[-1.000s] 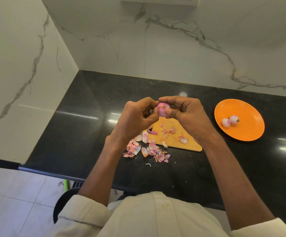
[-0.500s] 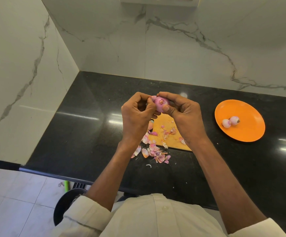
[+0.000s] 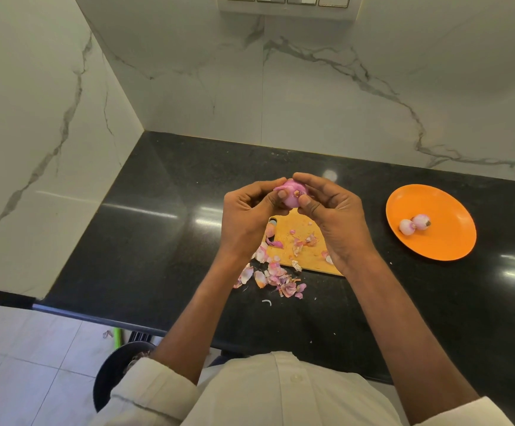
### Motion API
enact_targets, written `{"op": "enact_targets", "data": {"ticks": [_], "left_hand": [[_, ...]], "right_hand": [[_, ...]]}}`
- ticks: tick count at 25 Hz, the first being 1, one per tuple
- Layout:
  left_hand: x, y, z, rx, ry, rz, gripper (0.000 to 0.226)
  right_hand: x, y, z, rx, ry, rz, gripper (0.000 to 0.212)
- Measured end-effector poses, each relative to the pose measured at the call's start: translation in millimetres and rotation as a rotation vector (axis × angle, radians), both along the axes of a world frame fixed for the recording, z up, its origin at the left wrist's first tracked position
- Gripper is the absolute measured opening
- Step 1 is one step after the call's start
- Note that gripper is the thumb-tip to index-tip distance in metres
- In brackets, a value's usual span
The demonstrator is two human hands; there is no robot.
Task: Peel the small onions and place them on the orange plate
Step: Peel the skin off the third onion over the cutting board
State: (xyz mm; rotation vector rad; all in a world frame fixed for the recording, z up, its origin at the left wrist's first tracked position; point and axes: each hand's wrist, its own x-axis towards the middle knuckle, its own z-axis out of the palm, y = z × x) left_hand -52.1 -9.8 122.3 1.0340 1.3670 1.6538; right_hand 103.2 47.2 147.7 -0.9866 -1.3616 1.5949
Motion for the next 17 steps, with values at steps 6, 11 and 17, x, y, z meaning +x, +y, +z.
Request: {"op": "enact_targets", "data": {"ticks": [6, 11, 17], "left_hand": [[-0.9, 0.3, 1.2, 0.009, 0.120, 0.021, 0.022], [-6.1, -0.9, -2.7, -0.011, 0.060, 0.023, 0.020], [-6.7, -3.9, -5.9, -0.076, 0.018, 0.004, 0.019]], "right_hand": [[1.2, 2.1, -4.5, -0.174, 0.167, 0.012, 0.035], [4.1, 5.6, -6.9, -0.327, 0.290, 0.070, 0.036], [-1.8, 1.7, -3.4, -0.263, 0.122, 0.021, 0.043]]}}
